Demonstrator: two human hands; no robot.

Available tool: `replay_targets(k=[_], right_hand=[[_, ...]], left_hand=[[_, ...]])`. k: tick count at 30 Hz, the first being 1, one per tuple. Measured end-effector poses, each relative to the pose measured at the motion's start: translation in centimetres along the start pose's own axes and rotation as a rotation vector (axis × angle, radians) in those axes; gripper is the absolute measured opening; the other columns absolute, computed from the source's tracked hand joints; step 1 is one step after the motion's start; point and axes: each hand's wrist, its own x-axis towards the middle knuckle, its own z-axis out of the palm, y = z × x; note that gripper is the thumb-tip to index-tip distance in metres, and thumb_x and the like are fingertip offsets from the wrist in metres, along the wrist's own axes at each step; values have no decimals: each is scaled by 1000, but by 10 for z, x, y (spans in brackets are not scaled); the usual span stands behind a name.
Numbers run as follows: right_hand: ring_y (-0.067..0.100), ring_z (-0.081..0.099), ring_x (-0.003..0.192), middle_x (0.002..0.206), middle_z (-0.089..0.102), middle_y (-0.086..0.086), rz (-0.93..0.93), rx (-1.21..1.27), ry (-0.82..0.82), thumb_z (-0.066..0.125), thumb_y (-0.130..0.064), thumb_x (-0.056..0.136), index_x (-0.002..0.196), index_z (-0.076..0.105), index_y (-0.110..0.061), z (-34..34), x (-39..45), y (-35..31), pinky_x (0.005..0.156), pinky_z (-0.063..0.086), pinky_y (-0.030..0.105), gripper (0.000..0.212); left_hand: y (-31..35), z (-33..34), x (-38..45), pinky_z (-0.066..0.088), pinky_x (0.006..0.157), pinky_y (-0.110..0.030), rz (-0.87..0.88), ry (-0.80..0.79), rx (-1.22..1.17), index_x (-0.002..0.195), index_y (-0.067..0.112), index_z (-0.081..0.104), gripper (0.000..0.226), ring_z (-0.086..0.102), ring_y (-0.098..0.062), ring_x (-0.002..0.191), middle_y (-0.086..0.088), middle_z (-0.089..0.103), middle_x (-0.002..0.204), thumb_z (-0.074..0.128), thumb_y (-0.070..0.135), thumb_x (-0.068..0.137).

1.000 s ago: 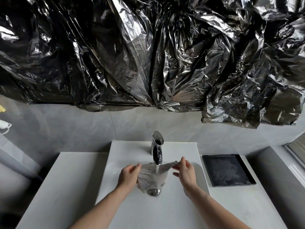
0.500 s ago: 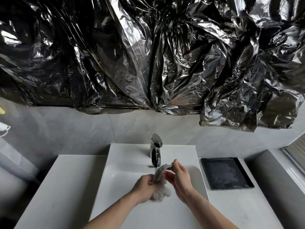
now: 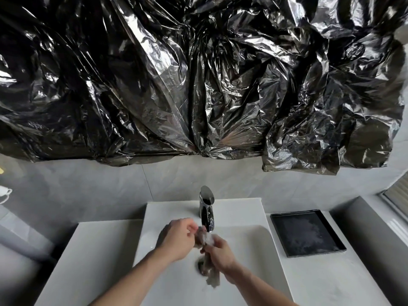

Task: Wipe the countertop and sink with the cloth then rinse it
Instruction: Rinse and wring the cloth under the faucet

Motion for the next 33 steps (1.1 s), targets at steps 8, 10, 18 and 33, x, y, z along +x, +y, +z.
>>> replay_targets(k=[8,10,18,33], right_hand=[[15,62,46,61,67,-2,-95,-337,92,66,-33,88,78,65,-12,-18,-1,-29,46,52,30,23],[13,57,42,60,64,-7,-106,-334,69,67,-35,90,80,70,-11,-24,-9,-35,38,41,20,26],[20,50,48,75,74,17,-24,-219,-49,68,-40,89,90,66,-6,-46,-32,-21,47,42,28,34],[22,68,60,96,70,11,-252,-378,-56,71,4,73,108,50,-5,-61,-102,-97,45,49,32,42]], left_hand=[[65,-35,9,22,122,-28,347,-82,212,156,31,28,75,19,-13,151,14,15,166,44,8,87],[67,-34,10,16,123,-27,343,-100,245,159,29,21,79,15,-14,153,11,10,168,45,6,87],[50,-19,-6,10,127,-36,409,-89,363,161,28,20,82,5,-16,156,9,8,170,46,9,85],[48,-13,-77,62,75,-42,174,126,-579,92,26,67,11,72,-19,74,5,74,88,61,18,88]])
